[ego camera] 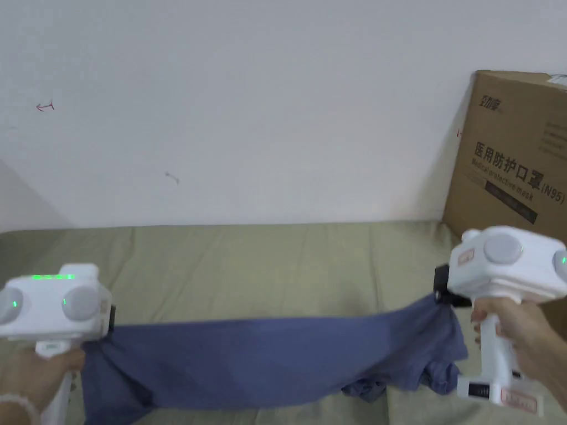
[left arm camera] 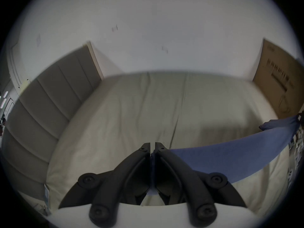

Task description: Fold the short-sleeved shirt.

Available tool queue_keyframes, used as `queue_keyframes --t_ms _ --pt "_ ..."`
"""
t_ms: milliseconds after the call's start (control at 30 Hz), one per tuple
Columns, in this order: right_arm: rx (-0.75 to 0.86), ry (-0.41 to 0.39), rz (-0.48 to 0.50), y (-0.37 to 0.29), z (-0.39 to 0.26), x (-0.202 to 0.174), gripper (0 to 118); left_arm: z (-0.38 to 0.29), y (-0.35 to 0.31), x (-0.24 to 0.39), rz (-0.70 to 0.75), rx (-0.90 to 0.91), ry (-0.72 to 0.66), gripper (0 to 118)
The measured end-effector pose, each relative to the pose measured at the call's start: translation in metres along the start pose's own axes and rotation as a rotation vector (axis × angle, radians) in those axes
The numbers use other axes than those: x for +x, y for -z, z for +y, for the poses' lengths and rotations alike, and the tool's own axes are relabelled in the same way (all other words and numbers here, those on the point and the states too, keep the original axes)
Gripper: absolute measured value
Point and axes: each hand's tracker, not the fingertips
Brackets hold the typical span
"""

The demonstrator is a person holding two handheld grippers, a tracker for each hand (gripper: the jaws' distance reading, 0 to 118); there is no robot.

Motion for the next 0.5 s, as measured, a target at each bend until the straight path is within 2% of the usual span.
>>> queue_keyframes --t_ms 33,100,133,167,200,267,400,500 --pt "-0.040 -0.026 0.000 0.012 -0.013 0.005 2 -0.012 0.011 0.004 -0.008 -0.041 0.008 3" --pt "-0.088 -0.052 -0.037 0.032 -0.034 0.015 2 -0.034 0.014 0.008 -0.017 -0.101 -0.091 3" --pt "-0.098 -0.070 -0.048 0.043 -0.041 0.025 2 -0.041 0.017 0.012 -0.080 -0.042 -0.097 3" --pt "-0.108 -0.047 -0.085 0.046 -0.044 0.031 2 -0.046 0.022 0.015 -0.052 -0.044 -0.077 3" --pt "-0.110 -0.025 -0.065 0.046 -0.046 0.038 2 -0.050 0.026 0.015 -0.005 -0.081 -0.047 3" --pt "-0.099 0.017 -0.018 0.032 -0.055 0.050 2 -0.058 0.031 0.002 -0.041 -0.080 -0.045 3" --pt "-0.046 0.024 0.055 -0.015 -0.074 0.059 2 -0.077 -0.011 -0.028 -0.125 -0.009 -0.161 3" --pt "-0.014 0.011 0.117 -0.055 -0.103 0.064 2 -0.102 -0.056 -0.041 -0.112 0.028 -0.090 3"
